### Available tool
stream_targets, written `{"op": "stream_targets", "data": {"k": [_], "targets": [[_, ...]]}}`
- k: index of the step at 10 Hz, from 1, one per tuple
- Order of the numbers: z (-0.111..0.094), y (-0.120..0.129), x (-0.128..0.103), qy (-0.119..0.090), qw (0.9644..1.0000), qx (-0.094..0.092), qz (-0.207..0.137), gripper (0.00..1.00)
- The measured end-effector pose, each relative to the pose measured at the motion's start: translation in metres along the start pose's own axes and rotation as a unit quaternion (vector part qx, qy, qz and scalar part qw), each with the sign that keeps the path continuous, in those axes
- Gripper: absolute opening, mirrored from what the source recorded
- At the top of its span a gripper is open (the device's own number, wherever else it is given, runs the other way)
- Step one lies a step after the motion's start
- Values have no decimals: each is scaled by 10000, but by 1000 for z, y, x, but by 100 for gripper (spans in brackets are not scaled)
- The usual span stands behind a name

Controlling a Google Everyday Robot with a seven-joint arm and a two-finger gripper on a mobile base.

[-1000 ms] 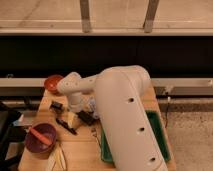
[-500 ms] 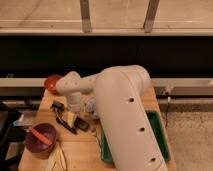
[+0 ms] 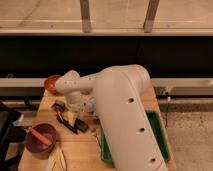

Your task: Wipe tray with eraser

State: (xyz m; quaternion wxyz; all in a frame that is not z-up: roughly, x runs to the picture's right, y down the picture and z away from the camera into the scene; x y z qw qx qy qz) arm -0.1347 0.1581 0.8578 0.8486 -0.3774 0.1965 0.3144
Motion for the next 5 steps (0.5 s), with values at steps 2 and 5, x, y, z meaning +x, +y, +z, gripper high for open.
{"op": "stream_targets", "data": {"k": [2, 5], "targets": [[-1, 0, 0, 2, 10000, 2, 2, 4], [-2, -1, 0, -2, 10000, 4, 7, 4]]}}
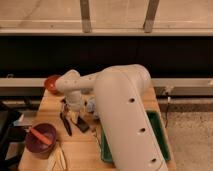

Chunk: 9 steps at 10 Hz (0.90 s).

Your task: Wipe tray with eraser

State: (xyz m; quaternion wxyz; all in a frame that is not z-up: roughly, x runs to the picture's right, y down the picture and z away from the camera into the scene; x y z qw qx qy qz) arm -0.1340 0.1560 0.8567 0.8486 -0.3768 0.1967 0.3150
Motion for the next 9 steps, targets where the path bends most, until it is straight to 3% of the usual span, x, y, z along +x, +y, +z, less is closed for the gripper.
{"op": "stream_targets", "data": {"k": [6, 7, 9], "targets": [[1, -1, 1, 1, 10000, -13, 14, 4], [3, -1, 2, -11, 10000, -44, 31, 9], [1, -1, 3, 5, 10000, -43, 28, 27]]}}
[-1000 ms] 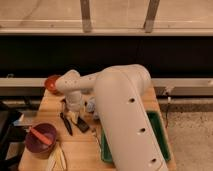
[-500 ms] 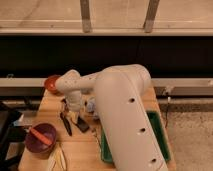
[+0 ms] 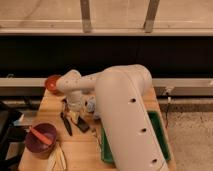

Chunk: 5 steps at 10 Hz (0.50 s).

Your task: Wipe tray with eraser

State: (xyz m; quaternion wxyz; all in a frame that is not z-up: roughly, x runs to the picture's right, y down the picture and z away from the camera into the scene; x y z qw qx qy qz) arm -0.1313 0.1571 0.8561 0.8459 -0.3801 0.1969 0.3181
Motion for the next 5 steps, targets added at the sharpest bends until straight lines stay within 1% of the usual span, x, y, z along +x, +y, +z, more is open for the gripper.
{"op": "stream_targets", "data": {"k": [2, 3, 4, 5], "targets": [[0, 0, 1, 13, 10000, 1, -3, 48], [-3, 1, 6, -89, 10000, -32, 8, 58], [-7, 3, 17, -275, 9996, -67, 61, 68], [-9, 7, 24, -376, 9992, -116, 98, 75]]}}
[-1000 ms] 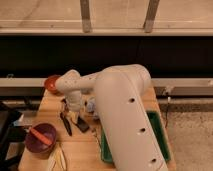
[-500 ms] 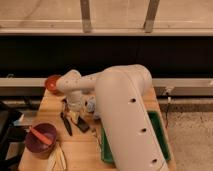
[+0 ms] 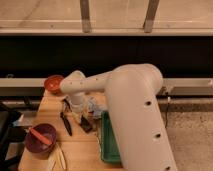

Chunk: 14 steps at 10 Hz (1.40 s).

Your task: Wipe tray with eraser

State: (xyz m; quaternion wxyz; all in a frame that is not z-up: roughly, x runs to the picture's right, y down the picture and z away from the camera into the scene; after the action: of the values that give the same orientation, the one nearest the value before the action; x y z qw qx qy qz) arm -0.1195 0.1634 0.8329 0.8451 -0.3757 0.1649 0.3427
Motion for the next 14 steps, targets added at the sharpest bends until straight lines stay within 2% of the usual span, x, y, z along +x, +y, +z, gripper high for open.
{"op": "stream_targets", "data": {"k": [2, 6, 14], "targets": [[-3, 12, 2, -157, 9998, -103, -25, 78], [0, 19, 3, -192, 9996, -226, -42, 78], [19, 31, 7, -13, 9992, -396, -108, 78]]}}
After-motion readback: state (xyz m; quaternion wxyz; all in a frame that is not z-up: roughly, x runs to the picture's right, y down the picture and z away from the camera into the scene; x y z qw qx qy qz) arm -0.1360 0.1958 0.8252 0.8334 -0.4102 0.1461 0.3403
